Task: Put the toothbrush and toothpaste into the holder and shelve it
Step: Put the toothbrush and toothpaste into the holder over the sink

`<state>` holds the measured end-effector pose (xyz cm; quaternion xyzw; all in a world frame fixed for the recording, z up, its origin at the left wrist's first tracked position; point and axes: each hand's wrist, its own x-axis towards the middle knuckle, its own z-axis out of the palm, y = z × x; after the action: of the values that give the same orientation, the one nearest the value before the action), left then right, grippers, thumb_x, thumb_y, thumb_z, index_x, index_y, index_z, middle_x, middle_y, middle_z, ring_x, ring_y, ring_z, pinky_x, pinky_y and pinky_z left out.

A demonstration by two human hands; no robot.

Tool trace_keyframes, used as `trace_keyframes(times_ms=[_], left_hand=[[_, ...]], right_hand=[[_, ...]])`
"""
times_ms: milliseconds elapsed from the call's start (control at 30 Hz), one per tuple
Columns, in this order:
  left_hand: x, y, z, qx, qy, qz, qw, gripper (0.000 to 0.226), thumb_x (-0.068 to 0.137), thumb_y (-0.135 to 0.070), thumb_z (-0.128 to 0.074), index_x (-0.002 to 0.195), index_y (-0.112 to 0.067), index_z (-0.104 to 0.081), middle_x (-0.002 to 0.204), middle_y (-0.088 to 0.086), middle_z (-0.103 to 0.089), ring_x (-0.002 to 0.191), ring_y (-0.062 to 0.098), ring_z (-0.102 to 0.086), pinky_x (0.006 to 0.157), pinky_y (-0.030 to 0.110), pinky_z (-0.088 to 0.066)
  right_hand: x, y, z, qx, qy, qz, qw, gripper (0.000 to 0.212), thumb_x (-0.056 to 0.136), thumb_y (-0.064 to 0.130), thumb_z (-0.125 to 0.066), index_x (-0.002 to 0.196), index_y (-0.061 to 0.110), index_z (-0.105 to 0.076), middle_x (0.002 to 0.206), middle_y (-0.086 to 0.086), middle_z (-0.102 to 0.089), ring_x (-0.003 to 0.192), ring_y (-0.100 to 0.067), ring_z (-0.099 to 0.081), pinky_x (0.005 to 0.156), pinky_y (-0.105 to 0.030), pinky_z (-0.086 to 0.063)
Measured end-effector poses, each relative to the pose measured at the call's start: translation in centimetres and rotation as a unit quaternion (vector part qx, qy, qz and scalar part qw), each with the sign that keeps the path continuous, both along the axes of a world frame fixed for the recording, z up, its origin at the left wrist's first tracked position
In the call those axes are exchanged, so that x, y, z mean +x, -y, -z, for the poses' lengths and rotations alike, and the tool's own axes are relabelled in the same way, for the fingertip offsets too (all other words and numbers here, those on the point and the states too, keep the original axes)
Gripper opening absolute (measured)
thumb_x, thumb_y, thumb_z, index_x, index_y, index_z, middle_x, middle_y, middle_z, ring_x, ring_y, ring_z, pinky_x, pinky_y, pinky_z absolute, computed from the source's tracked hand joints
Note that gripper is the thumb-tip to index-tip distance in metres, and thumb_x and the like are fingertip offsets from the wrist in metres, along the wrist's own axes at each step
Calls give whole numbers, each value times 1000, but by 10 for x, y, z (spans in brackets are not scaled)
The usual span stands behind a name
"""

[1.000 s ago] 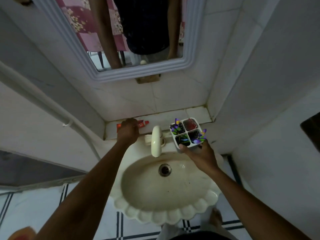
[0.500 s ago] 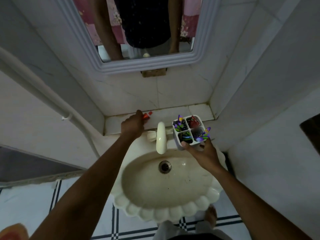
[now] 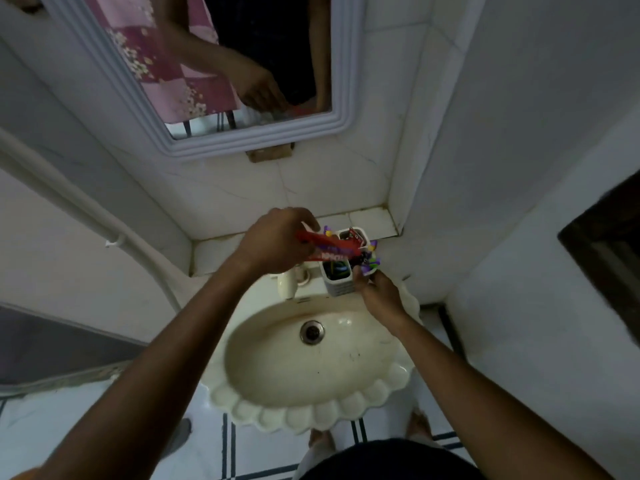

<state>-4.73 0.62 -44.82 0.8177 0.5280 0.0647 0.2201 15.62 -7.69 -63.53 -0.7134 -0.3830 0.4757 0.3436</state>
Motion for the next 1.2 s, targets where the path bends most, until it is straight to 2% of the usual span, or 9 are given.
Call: trace_keyframes(times_ms=[100,333,500,567,633,733,800,1000,1200], left_hand=[[19,13,11,62,-81,12,995,23,88,-26,-76,110,-25,-70,100,5,-74,89,28,-71,74,39,-58],[50,25,29,160,-180,68,968,20,100,-26,-59,118,-19,-61,99,9,-74,86,36,-70,66,40,-52],[51,20,39,154,-102,44,982,24,96,-22,-62,119,-24,-65,109,0,-77,92,29,-73,71,38,-58],[44,20,49,126,-37,22,991,22,93,-27,-62,114,-27,-68,107,-4,-77,93,23,-74,75,40,-60],[36,23,61,100,64,-4,993,16,94,-26,-64,108,-24,-72,103,-6,-78,93,16,-74,79,42,-61],[24,28,69,121,158,-81,977,14,100,-20,-67,111,-16,-74,110,-3,-77,102,14,-72,91,40,-59],[16,31,71,136,174,-134,966,20,103,-25,-64,119,-16,-71,120,-3,-75,112,12,-69,97,35,-55],[1,40,74,124,213,-194,949,38,104,-38,-65,134,-16,-66,135,-3,-68,124,11,-62,102,22,-43],[-12,39,71,161,237,-199,937,47,103,-41,-65,143,-17,-60,142,0,-63,131,16,-59,111,38,-48]], right_hand=[[6,0,-3,0,1,-18,1000,61,108,68,-57,148,22,-69,131,0,-76,127,-26,-71,96,-34,-50],[13,-3,-8,-10,22,-42,999,57,108,63,-63,141,17,-71,136,-11,-78,128,-33,-72,100,-40,-56],[17,1,-6,21,47,-27,998,64,104,65,-67,144,15,-63,135,-9,-76,125,-31,-73,96,-40,-59],[16,6,-1,47,-6,-16,999,70,95,58,-84,151,26,-55,134,5,-73,119,-17,-73,88,-26,-57],[11,9,7,58,-45,-12,997,97,76,51,-102,153,36,-44,136,13,-68,123,-10,-71,92,-20,-57],[-3,7,15,59,-13,1,998,148,53,60,-108,168,35,-18,156,2,-57,143,-22,-61,115,-43,-58],[-13,4,12,63,17,2,998,161,50,64,-108,171,33,-7,167,-5,-48,151,-26,-51,122,-49,-53],[-27,-7,6,101,69,72,990,135,48,64,-104,155,22,-33,147,-1,-65,135,-28,-67,104,-47,-63],[-19,-8,-31,153,107,102,977,124,53,59,-109,152,20,-44,146,-3,-67,127,-25,-70,92,-34,-58]])
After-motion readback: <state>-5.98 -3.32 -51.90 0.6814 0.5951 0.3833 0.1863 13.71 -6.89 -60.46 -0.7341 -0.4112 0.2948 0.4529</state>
